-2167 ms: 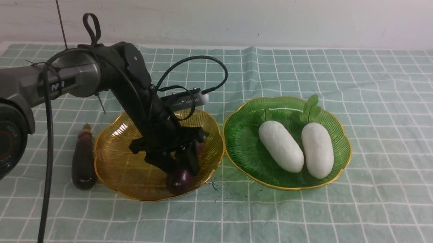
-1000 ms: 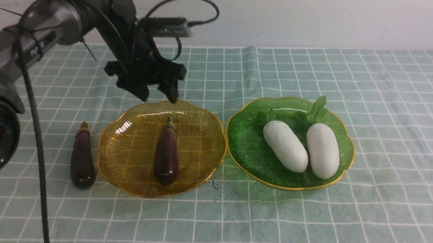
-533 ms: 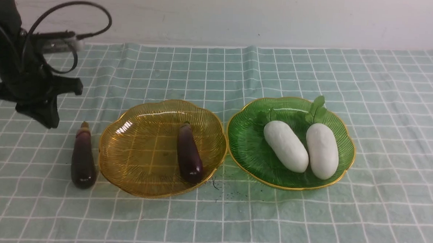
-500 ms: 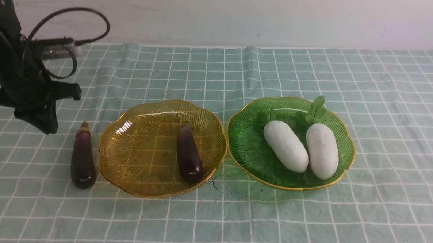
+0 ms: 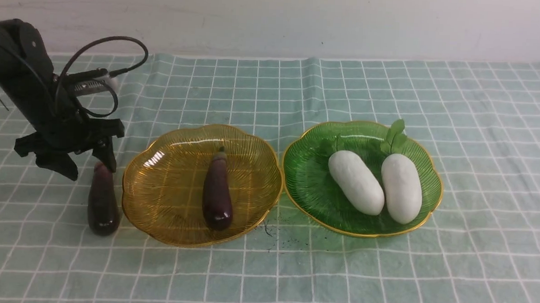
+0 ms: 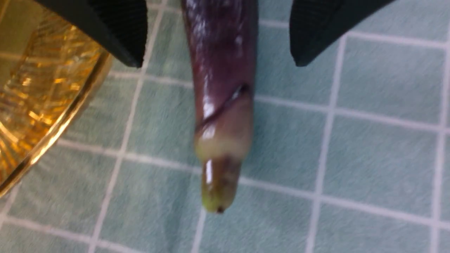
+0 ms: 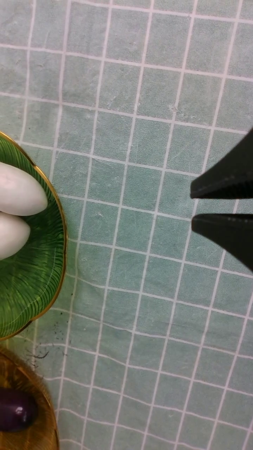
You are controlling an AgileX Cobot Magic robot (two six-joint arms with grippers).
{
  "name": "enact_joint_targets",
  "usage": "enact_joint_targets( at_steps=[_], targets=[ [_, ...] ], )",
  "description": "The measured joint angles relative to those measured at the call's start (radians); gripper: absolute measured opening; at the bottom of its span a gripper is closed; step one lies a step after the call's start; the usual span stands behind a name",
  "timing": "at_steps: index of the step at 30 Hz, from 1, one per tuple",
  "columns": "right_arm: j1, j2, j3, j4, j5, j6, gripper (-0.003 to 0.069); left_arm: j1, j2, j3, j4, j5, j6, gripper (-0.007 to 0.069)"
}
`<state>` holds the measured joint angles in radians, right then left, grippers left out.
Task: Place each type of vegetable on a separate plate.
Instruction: Use the left arm to grab an eggplant and put it into the left plate
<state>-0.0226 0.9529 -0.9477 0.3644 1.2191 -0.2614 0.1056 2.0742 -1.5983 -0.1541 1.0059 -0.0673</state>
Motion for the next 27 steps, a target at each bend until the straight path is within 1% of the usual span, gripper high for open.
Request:
enact_joint_targets(
  at_steps=[2, 5, 9, 10, 13, 15, 18, 20, 24, 27],
  targets=[
    [0.000, 0.000, 0.000, 0.000, -0.001, 0.000, 0.0055, 0.000, 0.026, 0.000, -0.004, -0.014, 0.000, 0.0496],
    [0.000, 0.000, 0.000, 0.000, -0.001, 0.000, 0.0055, 0.000, 0.064, 0.000, 0.001, -0.020, 0.000, 0.0454],
    [0.000, 0.000, 0.000, 0.000, -0.003, 0.008, 0.0055, 0.000, 0.076, -0.001, 0.049, -0.022, 0.002, 0.0268],
    [0.000, 0.000, 0.000, 0.000, -0.003, 0.009, 0.0055, 0.000, 0.076, -0.002, 0.060, -0.021, 0.004, 0.0251],
    [0.000, 0.000, 0.000, 0.000, -0.005, 0.011, 0.0055, 0.000, 0.075, -0.051, 0.131, -0.005, 0.007, 0.0258],
    [0.000, 0.000, 0.000, 0.000, -0.005, 0.011, 0.0055, 0.000, 0.060, -0.123, 0.180, 0.048, 0.008, 0.0258],
    [0.000, 0.000, 0.000, 0.000, -0.005, 0.012, 0.0055, 0.000, 0.040, -0.178, 0.191, 0.109, 0.008, 0.0258],
    [0.000, 0.000, 0.000, 0.000, -0.010, 0.012, 0.0055, -0.005, 0.002, -0.246, 0.154, 0.189, 0.020, 0.0258],
    [0.000, 0.000, 0.000, 0.000, -0.019, 0.012, 0.0055, -0.024, -0.012, -0.255, 0.081, 0.208, 0.055, 0.0258],
    [0.000, 0.000, 0.000, 0.000, -0.022, 0.012, 0.0055, -0.058, -0.006, -0.238, 0.004, 0.215, 0.089, 0.0258]
  ],
)
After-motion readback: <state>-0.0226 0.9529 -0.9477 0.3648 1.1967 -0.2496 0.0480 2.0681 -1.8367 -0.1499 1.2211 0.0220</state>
